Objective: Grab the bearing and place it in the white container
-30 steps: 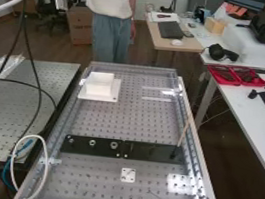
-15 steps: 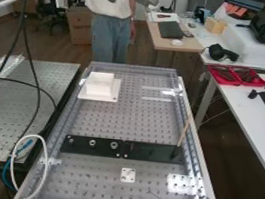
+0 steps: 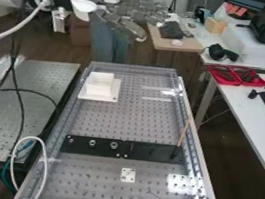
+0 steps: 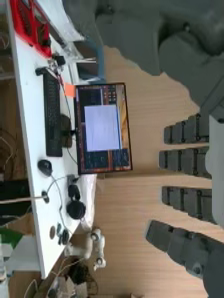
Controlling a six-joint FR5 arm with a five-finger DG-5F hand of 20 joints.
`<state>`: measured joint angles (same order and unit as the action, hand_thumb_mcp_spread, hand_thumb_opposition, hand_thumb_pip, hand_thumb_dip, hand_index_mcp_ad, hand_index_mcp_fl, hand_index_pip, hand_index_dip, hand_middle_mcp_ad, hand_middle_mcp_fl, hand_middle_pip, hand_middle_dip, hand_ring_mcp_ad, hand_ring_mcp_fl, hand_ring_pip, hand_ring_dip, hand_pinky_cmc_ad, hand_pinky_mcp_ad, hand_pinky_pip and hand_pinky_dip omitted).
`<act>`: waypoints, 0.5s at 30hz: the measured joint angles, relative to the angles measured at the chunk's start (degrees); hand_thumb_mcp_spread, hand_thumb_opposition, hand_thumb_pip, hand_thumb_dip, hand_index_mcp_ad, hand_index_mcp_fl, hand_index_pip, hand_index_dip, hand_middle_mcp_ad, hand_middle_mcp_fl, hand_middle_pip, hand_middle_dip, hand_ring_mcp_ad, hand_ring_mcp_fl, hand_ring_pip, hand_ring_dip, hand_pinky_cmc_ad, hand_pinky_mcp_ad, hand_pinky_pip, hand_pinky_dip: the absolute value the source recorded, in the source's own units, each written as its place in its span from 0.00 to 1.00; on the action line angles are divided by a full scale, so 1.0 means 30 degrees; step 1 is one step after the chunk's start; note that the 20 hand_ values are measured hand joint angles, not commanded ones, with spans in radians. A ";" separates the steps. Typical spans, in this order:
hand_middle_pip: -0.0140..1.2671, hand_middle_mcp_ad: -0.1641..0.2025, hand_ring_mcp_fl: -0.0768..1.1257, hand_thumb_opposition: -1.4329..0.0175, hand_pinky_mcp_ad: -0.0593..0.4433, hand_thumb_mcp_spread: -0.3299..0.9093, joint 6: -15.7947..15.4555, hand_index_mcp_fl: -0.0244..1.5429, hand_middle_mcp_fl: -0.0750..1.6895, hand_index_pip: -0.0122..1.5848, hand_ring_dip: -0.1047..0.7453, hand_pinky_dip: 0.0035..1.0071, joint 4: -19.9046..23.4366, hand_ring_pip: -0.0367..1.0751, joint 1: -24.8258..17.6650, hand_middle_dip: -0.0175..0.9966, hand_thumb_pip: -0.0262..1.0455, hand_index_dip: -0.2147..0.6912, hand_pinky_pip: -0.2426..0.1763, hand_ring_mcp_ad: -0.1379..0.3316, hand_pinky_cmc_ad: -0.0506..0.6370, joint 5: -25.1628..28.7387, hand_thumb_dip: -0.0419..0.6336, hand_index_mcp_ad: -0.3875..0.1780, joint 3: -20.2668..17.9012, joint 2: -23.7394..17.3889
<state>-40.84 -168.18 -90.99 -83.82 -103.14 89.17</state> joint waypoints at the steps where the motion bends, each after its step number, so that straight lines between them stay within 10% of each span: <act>1: 0.12 0.58 0.07 0.51 0.74 0.49 0.0052 0.04 0.05 0.06 0.24 0.30 0.0281 0.12 0.0062 0.19 0.38 0.39 0.40 0.62 0.62 -0.0032 0.11 0.66 -0.0239 0.0065; 15: 0.12 0.59 0.07 0.48 0.75 0.55 -0.0163 0.06 0.05 0.13 0.24 0.31 0.4365 0.12 0.1340 0.20 0.50 0.39 0.39 0.62 0.62 -0.0111 0.30 0.59 -0.2933 0.1269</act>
<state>-41.33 -155.08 -86.98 -84.15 -111.94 92.98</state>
